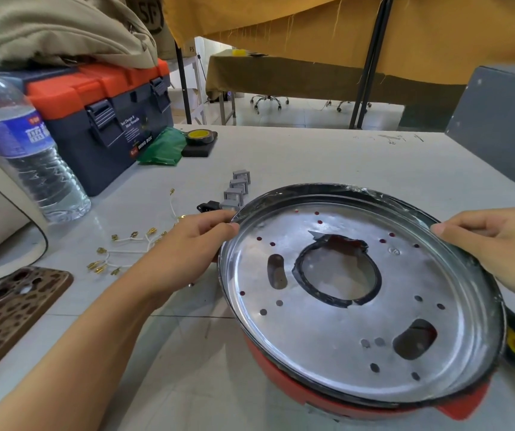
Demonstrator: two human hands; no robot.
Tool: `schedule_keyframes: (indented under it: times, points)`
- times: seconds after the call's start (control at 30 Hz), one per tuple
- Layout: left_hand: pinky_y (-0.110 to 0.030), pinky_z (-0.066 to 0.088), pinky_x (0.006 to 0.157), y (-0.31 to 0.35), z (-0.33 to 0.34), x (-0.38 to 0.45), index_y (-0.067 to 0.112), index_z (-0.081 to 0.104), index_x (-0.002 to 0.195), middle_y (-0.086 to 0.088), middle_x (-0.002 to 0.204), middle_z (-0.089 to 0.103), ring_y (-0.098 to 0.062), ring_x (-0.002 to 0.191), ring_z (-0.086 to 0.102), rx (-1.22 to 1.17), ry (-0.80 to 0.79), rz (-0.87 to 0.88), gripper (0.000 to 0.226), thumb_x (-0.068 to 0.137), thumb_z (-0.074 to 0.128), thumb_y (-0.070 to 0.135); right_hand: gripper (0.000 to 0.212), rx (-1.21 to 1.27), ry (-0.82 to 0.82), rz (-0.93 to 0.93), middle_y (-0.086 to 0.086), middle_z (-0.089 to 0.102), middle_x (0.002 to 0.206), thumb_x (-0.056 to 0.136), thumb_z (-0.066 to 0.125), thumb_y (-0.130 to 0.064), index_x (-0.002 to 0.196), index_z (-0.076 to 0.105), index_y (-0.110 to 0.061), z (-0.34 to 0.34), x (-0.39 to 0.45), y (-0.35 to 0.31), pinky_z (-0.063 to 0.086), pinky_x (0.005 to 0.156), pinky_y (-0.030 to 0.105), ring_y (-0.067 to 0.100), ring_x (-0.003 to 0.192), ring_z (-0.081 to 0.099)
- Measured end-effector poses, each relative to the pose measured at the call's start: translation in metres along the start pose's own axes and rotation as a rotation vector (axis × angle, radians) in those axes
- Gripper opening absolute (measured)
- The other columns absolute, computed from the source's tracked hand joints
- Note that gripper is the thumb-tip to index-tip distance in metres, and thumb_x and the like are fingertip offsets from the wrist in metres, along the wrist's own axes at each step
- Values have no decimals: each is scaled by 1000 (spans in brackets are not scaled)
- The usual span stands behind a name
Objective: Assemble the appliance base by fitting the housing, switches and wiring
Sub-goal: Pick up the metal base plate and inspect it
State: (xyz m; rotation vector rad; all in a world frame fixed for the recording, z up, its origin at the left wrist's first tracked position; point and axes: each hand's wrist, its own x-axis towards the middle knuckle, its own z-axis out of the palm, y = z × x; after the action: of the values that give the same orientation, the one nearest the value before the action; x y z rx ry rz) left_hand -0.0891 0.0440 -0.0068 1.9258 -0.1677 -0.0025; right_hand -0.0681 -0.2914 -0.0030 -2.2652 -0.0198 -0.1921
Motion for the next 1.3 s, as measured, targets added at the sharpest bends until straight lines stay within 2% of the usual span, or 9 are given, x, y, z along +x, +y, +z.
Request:
schedule_keyframes:
  times: [0.23, 0.37, 0.5, 0.67, 0.83, 1.0, 1.1, 1.2, 1.3]
  points:
    - [-40, 48, 89, -3, 1, 1, 36, 69, 97, 2, 98, 72, -19, 96, 64, 50, 6, -32, 27, 95, 43, 29, 11, 14, 0, 2, -10, 73, 68, 79, 63, -44, 76, 73, -42, 0, -2, 1, 52, 52, 37, 14, 66, 70]
    - [-30, 47, 81, -5, 1, 3, 30, 68, 96, -4, 100, 70, -23, 96, 61, 58, 19, -27, 26, 95, 43, 29, 10, 28, -5, 13, -7, 73, 66, 77, 65, -40, 74, 74, -40, -1, 0, 2, 52, 51, 40, 15, 62, 69]
    - [-9, 46, 66, -6, 1, 3, 23, 67, 88, 1, 89, 69, -13, 76, 61, 51, 31, -33, 24, 95, 44, 27, 11, 33, -7, 18, -6, 72, 65, 75, 65, -42, 74, 75, -38, -2, 1, 7, 52, 50, 40, 8, 53, 65]
    - [3, 40, 54, -3, 3, 2, 48, 67, 67, 27, 69, 64, 14, 63, 57, 23, 30, 7, 44, 96, 45, 23, 10, 59, 17, 23, -10, 74, 72, 75, 68, -41, 82, 73, -45, -2, 3, 13, 53, 54, 45, 10, 64, 70]
    - [4, 39, 55, 2, 5, 0, 58, 65, 68, 33, 75, 66, 17, 71, 59, 27, 25, 37, 50, 96, 44, 23, 20, 48, 14, 8, -14, 74, 77, 77, 70, -35, 86, 70, -53, -4, 3, 15, 53, 55, 44, 7, 70, 71]
    - [3, 40, 58, 2, 4, 0, 54, 67, 73, 28, 81, 69, 13, 75, 61, 34, 22, 28, 46, 96, 44, 23, 22, 42, 13, 11, -13, 74, 72, 69, 66, -48, 90, 69, -50, -2, 4, 16, 52, 54, 42, 6, 63, 69]
    - [1, 42, 60, 1, 4, 1, 50, 68, 75, 22, 84, 70, 11, 75, 62, 42, 19, 23, 42, 96, 43, 23, 37, 45, 14, 6, -12, 74, 71, 57, 61, -61, 90, 70, -47, -2, 5, 18, 52, 53, 42, 7, 61, 69]
    - [-12, 48, 70, -2, 2, 2, 32, 69, 90, 9, 91, 71, -2, 83, 65, 57, 19, 8, 28, 96, 43, 25, 21, 16, 25, -7, -12, 73, 69, 70, 65, -48, 90, 69, -47, -1, 5, 19, 51, 46, 43, 7, 57, 68]
    - [-4, 46, 66, -4, 2, 2, 34, 67, 90, 12, 92, 70, -3, 85, 63, 55, 38, 2, 26, 96, 43, 26, 16, -14, 24, -13, -12, 73, 69, 78, 65, -39, 91, 69, -47, -2, 5, 19, 51, 48, 41, 6, 58, 67]
